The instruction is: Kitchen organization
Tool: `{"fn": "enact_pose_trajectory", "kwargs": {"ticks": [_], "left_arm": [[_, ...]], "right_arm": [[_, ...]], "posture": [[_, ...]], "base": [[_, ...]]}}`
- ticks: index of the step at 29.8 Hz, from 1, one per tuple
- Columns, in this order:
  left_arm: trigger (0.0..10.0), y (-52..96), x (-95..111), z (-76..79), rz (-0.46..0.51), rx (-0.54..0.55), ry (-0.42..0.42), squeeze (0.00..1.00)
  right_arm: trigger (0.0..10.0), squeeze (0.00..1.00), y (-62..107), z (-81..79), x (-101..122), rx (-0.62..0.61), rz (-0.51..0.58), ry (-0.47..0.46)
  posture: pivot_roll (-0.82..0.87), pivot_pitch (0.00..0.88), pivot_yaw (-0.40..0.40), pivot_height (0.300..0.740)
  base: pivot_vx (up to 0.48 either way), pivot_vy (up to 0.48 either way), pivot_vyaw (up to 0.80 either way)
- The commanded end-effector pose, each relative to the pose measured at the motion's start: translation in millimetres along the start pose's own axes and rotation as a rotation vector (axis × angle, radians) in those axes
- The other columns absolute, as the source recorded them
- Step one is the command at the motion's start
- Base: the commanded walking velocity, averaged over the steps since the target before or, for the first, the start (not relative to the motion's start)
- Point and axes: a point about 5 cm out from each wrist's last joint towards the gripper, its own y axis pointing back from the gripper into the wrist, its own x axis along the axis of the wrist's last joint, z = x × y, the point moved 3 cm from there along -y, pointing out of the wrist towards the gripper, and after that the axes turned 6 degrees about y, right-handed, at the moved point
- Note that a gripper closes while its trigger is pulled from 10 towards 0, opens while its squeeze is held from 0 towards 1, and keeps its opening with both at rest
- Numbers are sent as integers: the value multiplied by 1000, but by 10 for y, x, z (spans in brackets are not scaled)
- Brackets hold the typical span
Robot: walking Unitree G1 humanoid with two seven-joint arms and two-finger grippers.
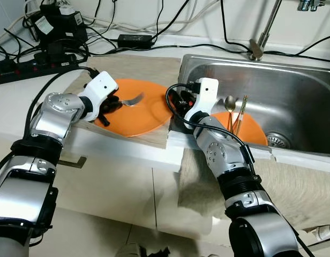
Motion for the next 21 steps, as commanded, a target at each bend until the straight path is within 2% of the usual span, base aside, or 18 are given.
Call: {"fn": "enact_pose_trajectory", "kwargs": {"ticks": [1, 4, 5, 8, 10, 12, 13, 14, 15, 16, 21], "left_arm": [[0, -125, -416, 304, -151, -125, 44, 43], [0, -136, -356, 315, -118, -125, 60, 94], [0, -141, -253, 311, -70, -121, 66, 137], [0, -131, -128, 282, -21, -109, 72, 153], [0, -122, -53, 250, 2, -92, 58, 137], [0, -119, -24, 208, 4, -58, 45, 0], [10000, -112, -21, 185, -3, -39, 33, 0], [10000, -112, -21, 185, -3, -39, 33, 0], [10000, -106, -19, 175, -3, -31, 31, 145], [10000, -100, -25, 173, -9, -30, 21, 1000], [10000, -96, -76, 169, -30, -14, 15, 1000]], "right_arm": [[10000, 0, 10, -33, -40, 2, -11, -6], [10000, 0, 9, -30, -35, 1, -10, -4], [10000, 0, 8, -23, -28, -1, -9, -5], [10000, 0, 7, -18, -28, -2, -10, -4], [10000, 0, 7, -20, -30, -2, -11, -3], [10000, 0, 4, -27, -35, -1, -13, -1], [10000, 0, 3, -35, -41, 0, -16, -1], [10000, 0, 3, -35, -41, 0, -16, -1], [10000, 0, 3, -40, -45, 1, -17, -2], [10000, 0, 3, -43, -49, 1, -17, -3], [10000, 0, 5, -45, -68, 0, -22, -4]], "posture": [[73, 3, 25, 740], [73, 3, 24, 740], [74, 5, 23, 740], [78, 9, 21, 740], [79, 10, 21, 740], [80, 13, 22, 740], [82, 16, 23, 740], [82, 16, 23, 740], [82, 16, 24, 740], [82, 16, 24, 740], [81, 22, 25, 740]], "base": [[0, 0, 0], [0, 0, 0], [0, 0, 0], [0, 0, 0], [0, 0, 0], [0, 0, 0], [0, 0, 0], [0, 0, 0], [0, 0, 0], [0, 0, 0], [0, 0, 0]]}}
